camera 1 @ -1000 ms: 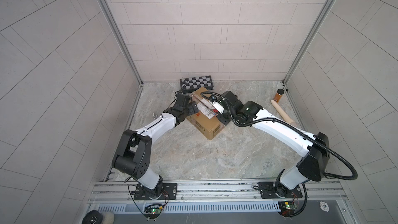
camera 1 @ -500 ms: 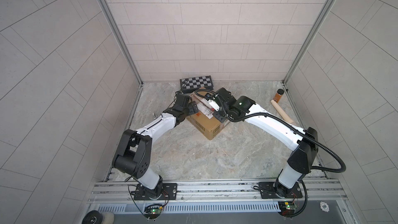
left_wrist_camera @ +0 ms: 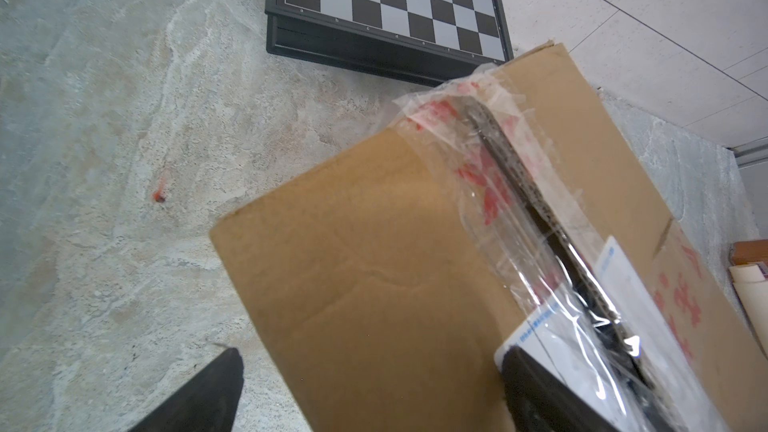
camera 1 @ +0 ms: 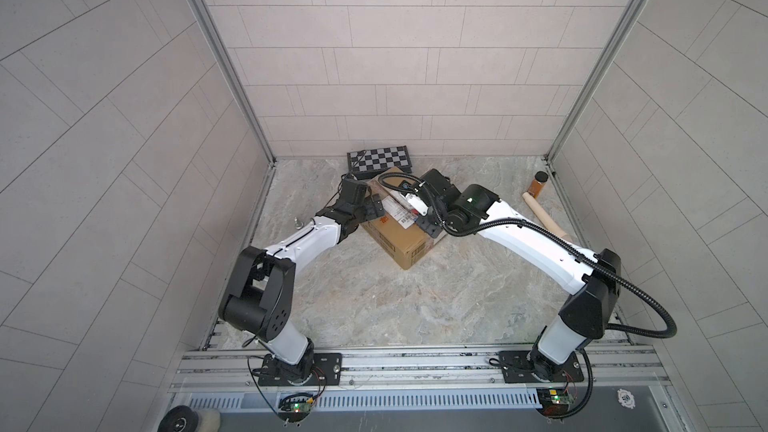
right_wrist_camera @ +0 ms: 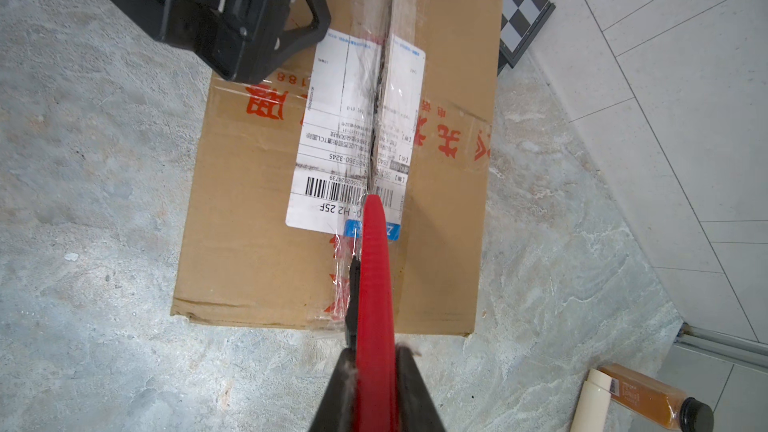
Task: Unpack the express box
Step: 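Continue cutting the tape through the label toward the near box edge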
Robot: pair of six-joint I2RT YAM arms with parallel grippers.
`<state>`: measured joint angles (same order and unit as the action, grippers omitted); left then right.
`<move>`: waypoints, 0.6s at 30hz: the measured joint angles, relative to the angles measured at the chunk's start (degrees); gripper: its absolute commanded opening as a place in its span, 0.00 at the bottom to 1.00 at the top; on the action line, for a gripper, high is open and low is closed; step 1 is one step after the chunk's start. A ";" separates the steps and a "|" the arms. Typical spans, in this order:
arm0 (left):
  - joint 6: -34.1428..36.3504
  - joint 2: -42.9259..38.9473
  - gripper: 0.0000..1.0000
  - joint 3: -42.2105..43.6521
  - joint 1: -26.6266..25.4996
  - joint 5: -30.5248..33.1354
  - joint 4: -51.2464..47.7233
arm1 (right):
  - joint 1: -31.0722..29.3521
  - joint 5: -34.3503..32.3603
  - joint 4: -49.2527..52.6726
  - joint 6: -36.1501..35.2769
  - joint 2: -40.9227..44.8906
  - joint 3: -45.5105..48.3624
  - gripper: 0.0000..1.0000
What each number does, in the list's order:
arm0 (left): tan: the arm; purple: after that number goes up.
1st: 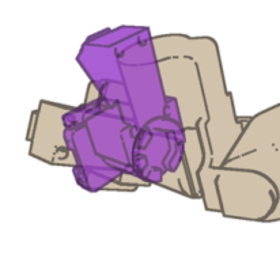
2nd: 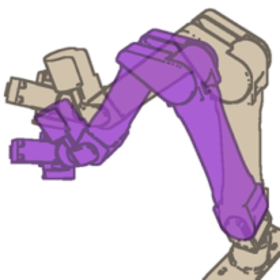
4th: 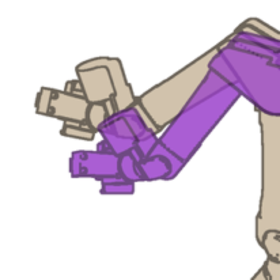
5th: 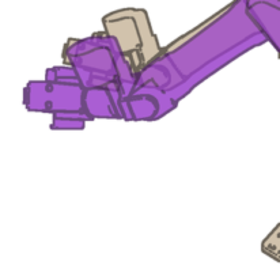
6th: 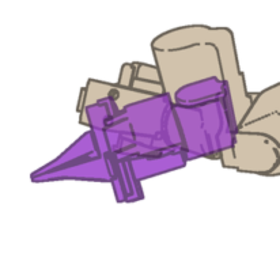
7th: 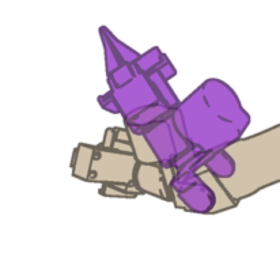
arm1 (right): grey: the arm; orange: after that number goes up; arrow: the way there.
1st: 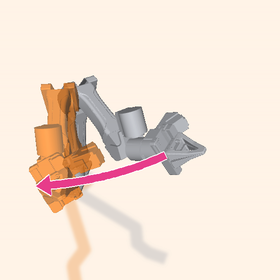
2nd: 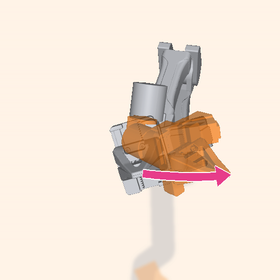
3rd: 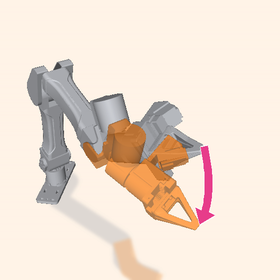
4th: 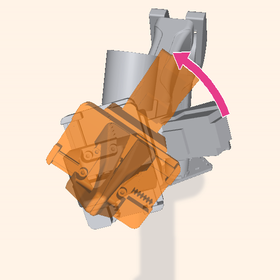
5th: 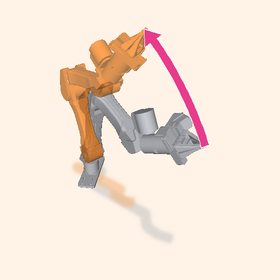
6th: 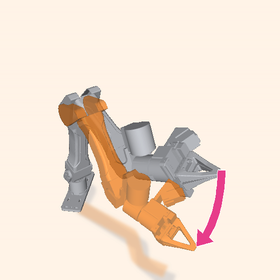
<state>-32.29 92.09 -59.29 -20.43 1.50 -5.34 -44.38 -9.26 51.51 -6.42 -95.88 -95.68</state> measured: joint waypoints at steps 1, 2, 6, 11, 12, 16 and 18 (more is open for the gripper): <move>0.00 0.00 1.00 0.00 0.00 0.00 0.07 | -0.04 -0.13 0.11 -0.07 0.00 -0.09 0.00; 0.00 0.04 1.00 0.00 0.00 -0.07 0.11 | -0.09 -0.22 0.24 -0.09 0.00 -0.22 0.00; 0.04 0.11 1.00 -0.07 0.00 -0.46 0.31 | -0.20 -0.68 1.03 -0.17 -0.11 -1.03 0.00; 0.26 0.02 1.00 -0.04 0.24 -1.55 0.63 | -0.35 -0.94 1.97 0.42 -1.73 -3.23 0.00; 0.31 -0.15 1.00 -0.04 0.35 -1.95 0.59 | -0.35 -1.03 2.19 0.50 -2.32 -3.80 0.00; 0.72 -1.49 1.00 -0.04 0.59 -3.72 -1.44 | -0.35 -1.62 2.67 1.01 -4.79 -6.36 0.00; 0.81 -2.69 1.00 -0.04 0.66 -4.52 -2.64 | -0.35 -1.73 2.60 1.11 -5.44 -6.93 0.00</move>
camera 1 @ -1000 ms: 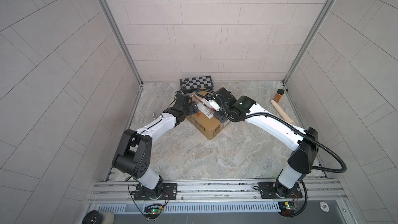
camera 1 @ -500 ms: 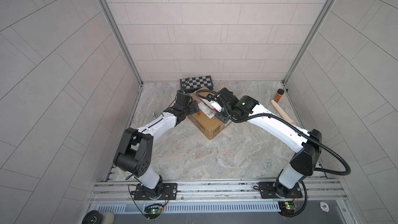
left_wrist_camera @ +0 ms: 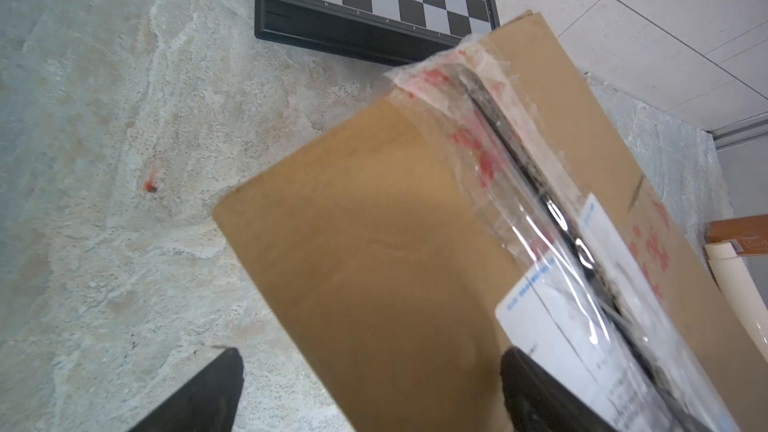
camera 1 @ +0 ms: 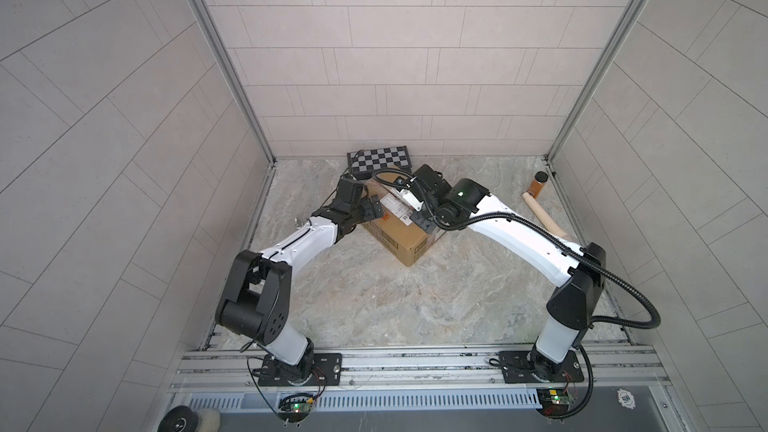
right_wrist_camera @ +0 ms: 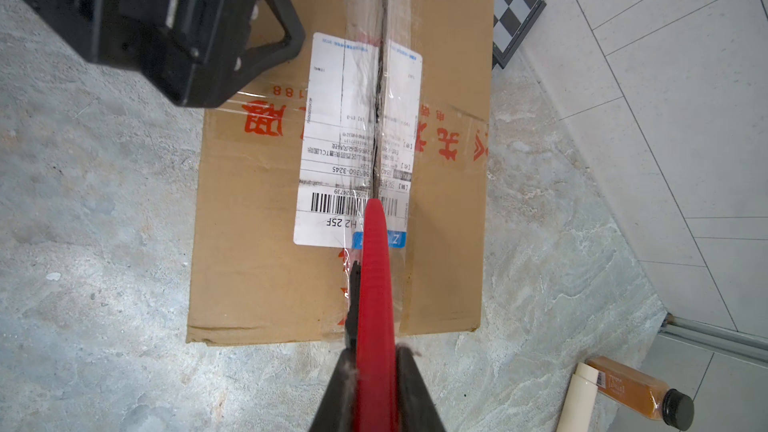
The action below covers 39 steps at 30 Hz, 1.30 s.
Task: Unpack the express box
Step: 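Continue cutting the tape through the label toward the near box edge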
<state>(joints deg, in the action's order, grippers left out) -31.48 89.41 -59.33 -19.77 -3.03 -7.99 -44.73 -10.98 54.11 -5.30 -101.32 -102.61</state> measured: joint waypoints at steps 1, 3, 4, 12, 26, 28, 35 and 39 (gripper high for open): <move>0.02 -0.72 1.00 0.00 0.04 -0.31 -0.35 | 0.04 0.00 -0.09 0.04 -0.11 -0.04 0.00; -0.04 -2.51 1.00 0.00 0.09 -0.98 -1.07 | 0.04 0.00 -0.09 0.22 -0.15 -0.04 0.00; -0.11 -3.30 1.00 0.00 0.09 -1.18 -1.31 | 0.04 0.00 -0.09 0.24 -0.15 -0.04 0.00; -2.97 -6.58 1.00 0.00 -3.04 -0.76 -1.95 | 0.04 1.92 -0.22 2.01 0.07 0.13 0.00; -4.48 0.26 0.99 -2.05 -5.27 4.50 -6.97 | -2.12 2.16 3.02 5.25 2.45 0.42 0.00; -4.44 0.35 0.99 -2.08 -5.40 4.85 -6.95 | -2.16 2.03 3.28 5.35 2.56 0.42 0.00; -4.22 0.50 0.99 -2.08 -5.46 5.03 -6.82 | -2.67 1.16 3.56 5.33 2.58 0.63 0.00; -4.02 0.55 0.99 -2.08 -5.46 5.01 -6.62 | -2.97 0.42 3.48 5.29 2.54 0.63 0.00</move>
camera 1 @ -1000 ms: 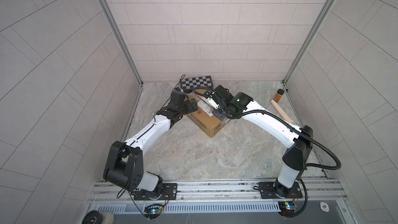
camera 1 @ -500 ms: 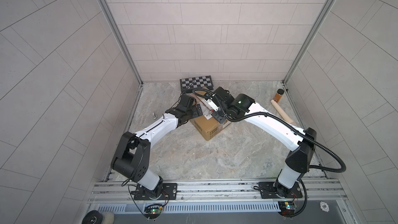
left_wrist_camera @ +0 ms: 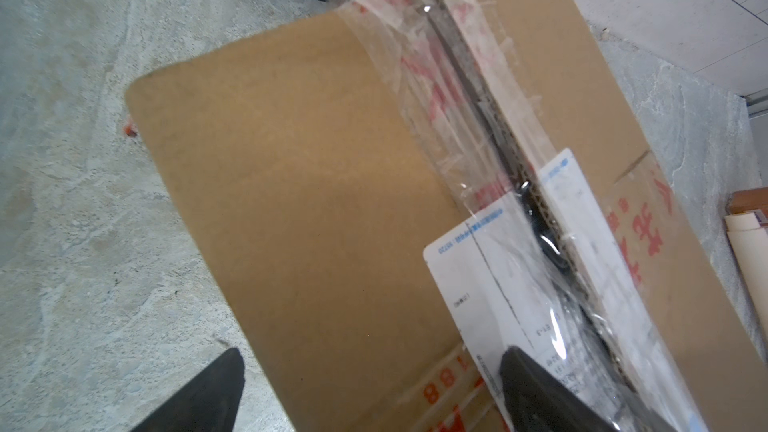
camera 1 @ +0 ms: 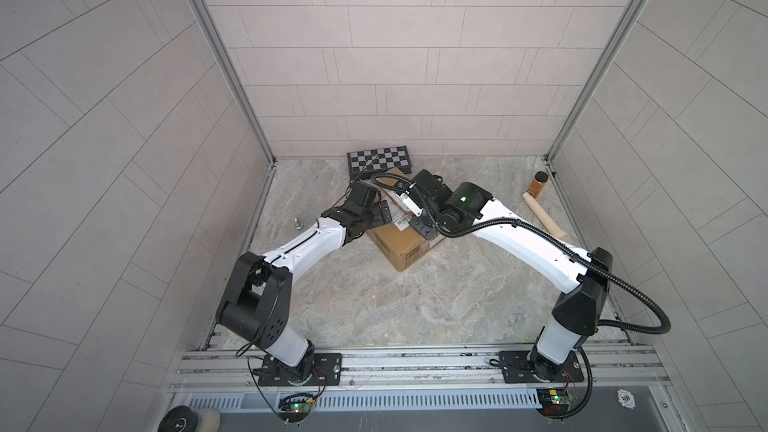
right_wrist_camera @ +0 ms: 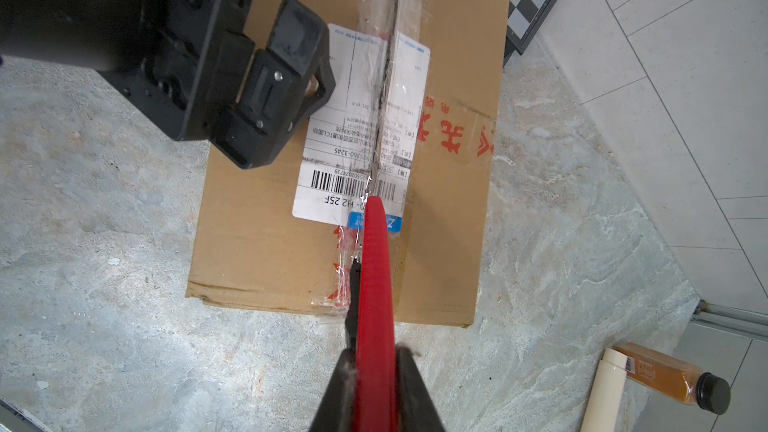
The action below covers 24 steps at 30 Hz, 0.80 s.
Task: Unpack the express box
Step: 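Continue cutting the tape through the label toward the near box edge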
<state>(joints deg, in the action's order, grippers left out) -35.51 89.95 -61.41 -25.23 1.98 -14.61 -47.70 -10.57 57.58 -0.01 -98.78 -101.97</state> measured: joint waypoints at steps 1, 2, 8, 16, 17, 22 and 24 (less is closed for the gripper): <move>0.00 0.00 0.99 0.00 0.00 0.00 0.02 | -0.04 -0.13 -0.07 -0.02 0.00 0.00 0.00; 0.02 0.04 0.99 0.00 0.00 0.00 0.04 | -0.15 -0.31 -0.13 -0.11 -0.17 0.00 0.00; 0.07 0.46 0.99 0.02 0.02 0.07 0.39 | -0.70 -2.10 0.31 0.00 -2.97 -1.33 0.00; 0.00 1.03 0.98 0.02 0.07 0.61 1.46 | -0.98 -4.07 2.93 1.66 -7.41 -5.88 0.00; 0.00 1.03 0.99 0.02 0.07 0.68 1.46 | -0.94 -4.04 2.80 1.73 -7.23 -5.60 0.00; 0.00 1.09 0.99 0.07 0.07 0.83 1.73 | -0.61 -3.67 1.68 1.55 -5.35 -2.97 0.00; -0.02 1.22 0.99 0.17 -0.02 0.70 2.21 | -0.61 -3.61 1.64 1.44 -4.76 -2.40 0.00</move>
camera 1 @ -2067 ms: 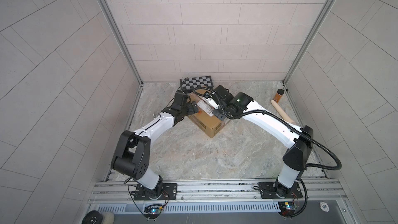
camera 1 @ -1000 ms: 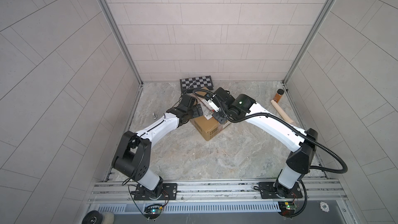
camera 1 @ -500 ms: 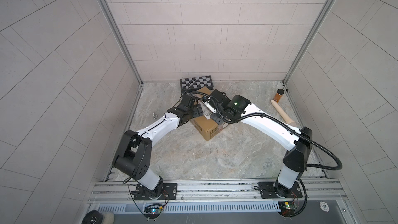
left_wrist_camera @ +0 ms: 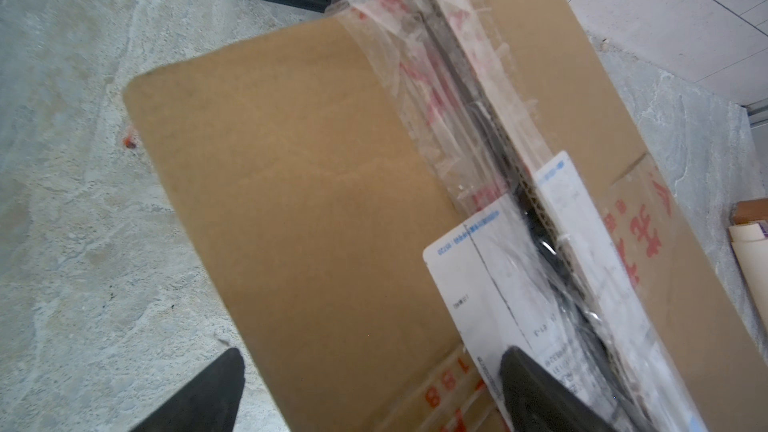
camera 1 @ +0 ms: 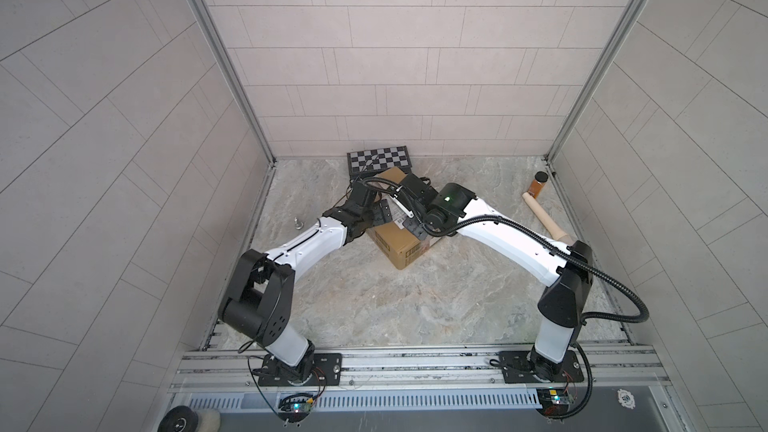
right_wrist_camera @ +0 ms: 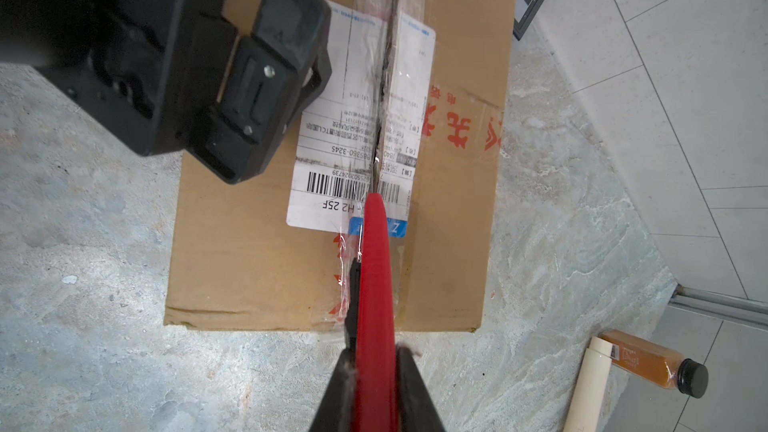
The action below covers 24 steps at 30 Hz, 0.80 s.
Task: Unpack the express box
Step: 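Continue cutting the tape through the label toward the near box edge, then pull the knife further along the seam while the left gripper holds the box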
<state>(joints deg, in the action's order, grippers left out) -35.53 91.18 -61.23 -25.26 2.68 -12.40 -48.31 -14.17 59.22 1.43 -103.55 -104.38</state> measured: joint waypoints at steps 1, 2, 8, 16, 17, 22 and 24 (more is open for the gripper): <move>0.00 0.11 0.99 0.04 -0.11 -0.04 0.31 | 0.00 -0.02 0.02 -0.09 0.33 0.31 0.00; 0.00 0.15 0.99 0.09 -0.22 -0.09 0.55 | 0.02 0.00 0.02 -0.13 0.66 0.68 0.00; -0.02 0.57 0.99 0.15 -0.55 -0.66 1.68 | 0.44 0.46 0.66 -0.35 2.82 2.54 0.00; -0.02 1.05 0.98 0.15 -0.66 -1.42 2.51 | 0.66 0.87 1.64 -0.31 3.50 2.64 0.00; 0.00 1.05 0.98 0.17 -0.66 -1.53 2.67 | 0.68 0.90 1.62 -0.31 3.50 2.67 0.00; 0.09 0.28 0.99 1.70 -0.35 -2.75 4.83 | 0.74 1.53 1.33 0.00 3.41 2.67 0.00; 0.55 -0.39 0.99 2.38 -0.20 -3.54 5.18 | 0.74 1.75 1.22 0.20 3.17 2.62 0.00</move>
<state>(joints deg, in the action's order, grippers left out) -34.98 90.78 -58.85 -25.45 -0.86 -7.22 -47.57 -12.43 60.45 1.63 -100.38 -101.75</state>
